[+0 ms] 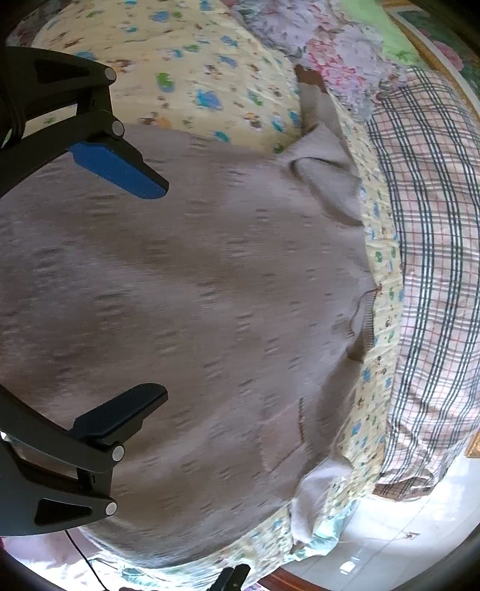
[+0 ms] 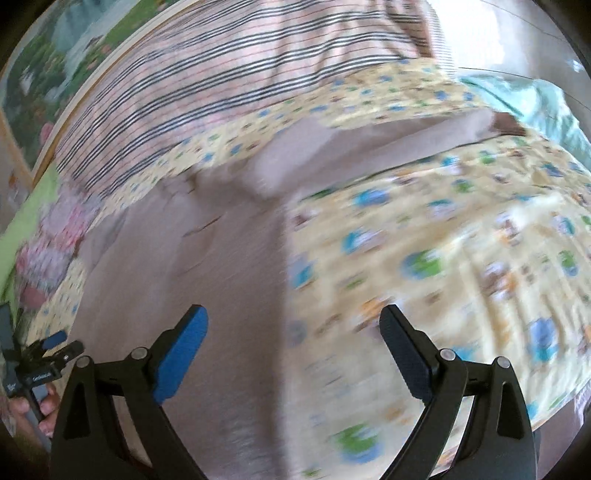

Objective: Fold small clothes

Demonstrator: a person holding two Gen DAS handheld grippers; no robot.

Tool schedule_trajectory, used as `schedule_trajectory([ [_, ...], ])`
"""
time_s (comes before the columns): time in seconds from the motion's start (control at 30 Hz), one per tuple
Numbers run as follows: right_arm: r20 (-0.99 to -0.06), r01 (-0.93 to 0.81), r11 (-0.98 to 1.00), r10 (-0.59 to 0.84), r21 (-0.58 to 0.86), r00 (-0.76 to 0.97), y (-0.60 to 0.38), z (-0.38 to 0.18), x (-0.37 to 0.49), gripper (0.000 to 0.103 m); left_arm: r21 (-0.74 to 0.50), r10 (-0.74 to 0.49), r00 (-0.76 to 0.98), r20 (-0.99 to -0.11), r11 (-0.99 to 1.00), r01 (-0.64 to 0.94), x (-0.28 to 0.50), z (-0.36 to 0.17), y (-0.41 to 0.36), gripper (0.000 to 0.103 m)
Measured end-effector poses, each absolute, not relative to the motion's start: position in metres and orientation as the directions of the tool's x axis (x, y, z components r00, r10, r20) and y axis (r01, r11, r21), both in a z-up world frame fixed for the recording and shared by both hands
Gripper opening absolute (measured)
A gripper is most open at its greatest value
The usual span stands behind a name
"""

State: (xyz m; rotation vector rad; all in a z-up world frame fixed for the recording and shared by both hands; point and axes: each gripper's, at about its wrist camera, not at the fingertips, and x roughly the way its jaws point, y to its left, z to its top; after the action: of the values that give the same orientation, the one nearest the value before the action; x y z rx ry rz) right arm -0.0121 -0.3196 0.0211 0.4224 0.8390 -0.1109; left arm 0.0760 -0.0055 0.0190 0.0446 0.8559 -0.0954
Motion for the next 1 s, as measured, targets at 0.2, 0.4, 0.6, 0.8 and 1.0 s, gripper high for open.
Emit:
schedule_trajectory([
  [0.2, -0.722, 0.344, 0.885, -0.013, 0.314, 0.692, -0.375, 0.027, 0.0, 0.094, 0.028, -0.041, 0.64, -0.767, 0.995, 0.098, 0.113, 0.025, -0.011, 0.1],
  [0.4, -0.709, 0.413, 0.846, -0.061, 0.336, 0.702, -0.431, 0.033, 0.024, 0.094, 0.046, -0.02, 0.647, -0.762, 0.995, 0.085, 0.156, 0.033, -0.014, 0.1],
  [0.6, -0.69, 0.478, 0.781, -0.085, 0.403, 0.719, -0.497, 0.031, 0.05, 0.094, 0.049, 0.0, 0.646, -0.764, 0.997, 0.058, 0.205, 0.038, -0.01, 0.1],
  [0.8, -0.66, 0.584, 0.632, -0.148, 0.51, 0.736, -0.582, 0.013, 0.069, 0.076, 0.007, -0.007, 0.612, -0.791, 1.0, 0.02, 0.252, 0.029, -0.006, 0.1],
  [1.0, -0.688, 0.701, 0.475, -0.241, 0.531, 0.685, -0.648, -0.007, 0.084, 0.059, 0.009, 0.005, 0.592, -0.806, 1.0, 0.004, 0.284, 0.019, -0.012, 0.1],
])
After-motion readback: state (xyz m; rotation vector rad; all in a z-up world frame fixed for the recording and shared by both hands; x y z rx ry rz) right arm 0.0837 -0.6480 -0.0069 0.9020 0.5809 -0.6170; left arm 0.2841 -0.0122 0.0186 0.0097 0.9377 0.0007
